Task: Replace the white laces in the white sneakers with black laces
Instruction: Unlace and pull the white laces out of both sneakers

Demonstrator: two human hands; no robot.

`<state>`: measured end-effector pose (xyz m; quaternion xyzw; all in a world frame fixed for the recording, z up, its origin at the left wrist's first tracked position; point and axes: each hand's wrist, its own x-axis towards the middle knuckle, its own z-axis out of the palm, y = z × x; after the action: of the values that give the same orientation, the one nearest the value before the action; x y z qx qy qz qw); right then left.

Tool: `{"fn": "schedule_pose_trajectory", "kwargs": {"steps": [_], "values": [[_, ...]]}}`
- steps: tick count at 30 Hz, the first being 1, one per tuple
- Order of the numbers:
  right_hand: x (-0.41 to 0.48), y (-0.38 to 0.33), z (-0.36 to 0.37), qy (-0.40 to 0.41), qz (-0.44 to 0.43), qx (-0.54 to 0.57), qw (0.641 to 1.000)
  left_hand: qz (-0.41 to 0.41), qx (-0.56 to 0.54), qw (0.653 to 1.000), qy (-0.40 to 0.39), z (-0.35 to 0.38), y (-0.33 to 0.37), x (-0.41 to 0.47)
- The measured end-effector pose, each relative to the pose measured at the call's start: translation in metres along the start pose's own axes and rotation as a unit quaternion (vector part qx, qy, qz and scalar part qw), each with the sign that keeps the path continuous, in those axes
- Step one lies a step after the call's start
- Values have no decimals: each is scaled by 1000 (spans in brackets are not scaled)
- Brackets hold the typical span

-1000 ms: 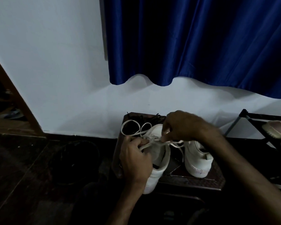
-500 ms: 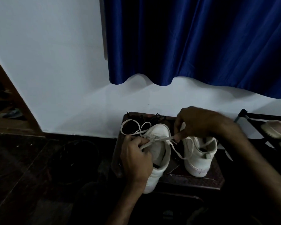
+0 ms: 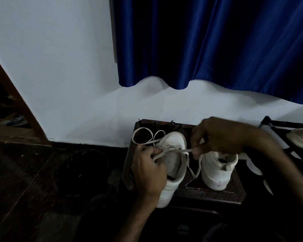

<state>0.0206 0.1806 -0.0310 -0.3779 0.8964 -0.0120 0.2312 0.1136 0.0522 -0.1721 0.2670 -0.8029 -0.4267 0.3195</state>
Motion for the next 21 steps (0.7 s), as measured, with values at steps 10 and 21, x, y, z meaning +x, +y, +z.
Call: {"fn": "schedule_pose_trajectory", "kwargs": {"steps": [10,21], "values": [[62,-19,48,57,23,-31,998,5,-9,1000,-7,-2,4,-3],[5,6,8,131,41,2,991,-15,-5,1000,-5,0,0,0]]}}
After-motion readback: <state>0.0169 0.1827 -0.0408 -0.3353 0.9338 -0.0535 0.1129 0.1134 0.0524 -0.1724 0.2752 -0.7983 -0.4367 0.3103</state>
